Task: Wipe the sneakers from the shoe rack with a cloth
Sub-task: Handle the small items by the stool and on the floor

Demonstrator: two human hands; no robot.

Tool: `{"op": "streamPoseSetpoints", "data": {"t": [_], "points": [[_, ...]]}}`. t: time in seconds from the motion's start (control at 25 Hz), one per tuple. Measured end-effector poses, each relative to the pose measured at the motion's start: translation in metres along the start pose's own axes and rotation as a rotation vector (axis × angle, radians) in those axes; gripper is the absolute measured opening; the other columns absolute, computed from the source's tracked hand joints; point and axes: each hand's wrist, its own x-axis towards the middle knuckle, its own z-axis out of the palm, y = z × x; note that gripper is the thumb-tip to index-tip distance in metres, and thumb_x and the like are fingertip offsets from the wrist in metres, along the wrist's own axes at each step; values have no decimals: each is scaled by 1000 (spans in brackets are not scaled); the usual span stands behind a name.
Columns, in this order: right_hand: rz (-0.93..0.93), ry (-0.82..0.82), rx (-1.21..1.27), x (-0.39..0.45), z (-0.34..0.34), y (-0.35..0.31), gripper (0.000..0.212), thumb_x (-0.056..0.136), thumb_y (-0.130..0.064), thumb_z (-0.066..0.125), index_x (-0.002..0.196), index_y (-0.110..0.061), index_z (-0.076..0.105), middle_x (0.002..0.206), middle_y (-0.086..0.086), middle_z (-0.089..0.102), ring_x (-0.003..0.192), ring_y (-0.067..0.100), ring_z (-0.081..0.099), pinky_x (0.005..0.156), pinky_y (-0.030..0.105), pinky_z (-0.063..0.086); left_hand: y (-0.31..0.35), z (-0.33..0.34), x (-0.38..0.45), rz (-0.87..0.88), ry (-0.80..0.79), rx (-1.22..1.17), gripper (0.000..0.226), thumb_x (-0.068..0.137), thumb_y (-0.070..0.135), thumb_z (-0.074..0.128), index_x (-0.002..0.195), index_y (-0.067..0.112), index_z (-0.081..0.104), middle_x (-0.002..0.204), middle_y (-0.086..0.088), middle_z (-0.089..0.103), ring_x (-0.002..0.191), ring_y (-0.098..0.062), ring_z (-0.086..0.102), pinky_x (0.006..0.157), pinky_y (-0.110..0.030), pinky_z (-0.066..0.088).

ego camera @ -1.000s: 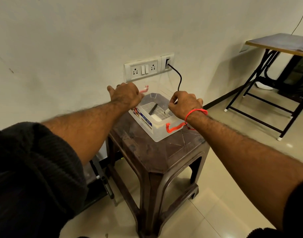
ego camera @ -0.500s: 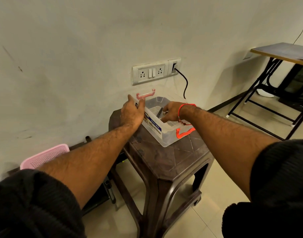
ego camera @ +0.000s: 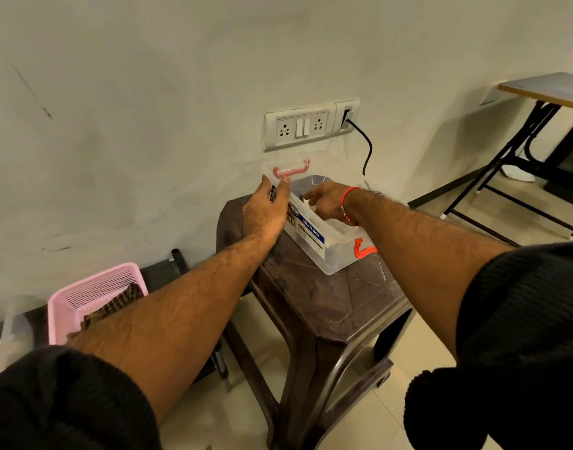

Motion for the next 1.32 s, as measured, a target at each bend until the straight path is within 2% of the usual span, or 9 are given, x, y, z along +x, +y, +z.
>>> {"op": "streamPoseSetpoints", "data": {"t": [0.32,0.48,0.64,0.72,0.8,0.92,1.04,1.16,1.32], "points": [[-120,-45,-9,-9,0,4,75,87,21,42,146,-24,47,149,0,49,142,24,39,114,49,36,1,2,0,-21,-73,-10,68,102,61,35,160,27,25,149,-7,52,132,-28,55,106,-44,47],[-248,284,93,-24,-19,15,60,87,20,44,134,-15,60,134,6,62,130,22,53,111,34,41,0,-5,-9,35,-43,173,74,101,62,34,161,23,18,167,-7,21,150,-34,29,120,-58,26],[-425,699,187,-79,-28,54,44,92,8,46,123,-17,66,111,-2,69,102,6,59,93,11,44,2,-7,-52,460,165,497,61,100,59,42,153,31,34,166,-7,13,149,-33,20,115,-62,23],[-491,910,203,-117,-12,91,44,89,9,45,118,-15,68,106,-1,66,98,7,58,86,11,43,3,4,-79,665,163,618,55,99,57,45,149,32,40,164,-9,16,147,-33,22,112,-60,26],[-468,981,191,-148,17,140,44,84,10,46,114,-14,67,103,2,63,96,14,58,85,21,45,2,22,-112,826,139,652,52,99,54,47,145,31,46,161,-9,21,142,-32,25,107,-56,29],[-300,984,209,-181,71,216,46,79,9,42,110,-13,68,98,5,62,94,19,57,85,29,44,-3,59,-174,1078,102,608,41,97,44,52,135,29,58,153,-7,30,133,-30,31,99,-48,32],[-30,922,322,-205,138,282,49,74,11,41,107,-12,69,96,7,62,93,19,59,86,32,47,-37,104,-235,1146,-143,611,33,91,33,62,124,27,63,151,-8,33,128,-30,35,93,-44,37],[264,741,339,-237,228,356,51,69,15,43,105,-10,70,97,12,63,94,28,62,89,39,49,-97,149,-286,990,-473,663,36,87,27,68,123,26,61,153,-9,34,125,-31,40,90,-45,42],[811,238,327,-284,331,429,38,82,1,59,116,-14,66,117,16,61,110,36,59,91,34,47,-181,187,-328,816,-803,870,47,86,33,70,130,25,57,156,-10,29,124,-33,44,93,-47,40]]}}
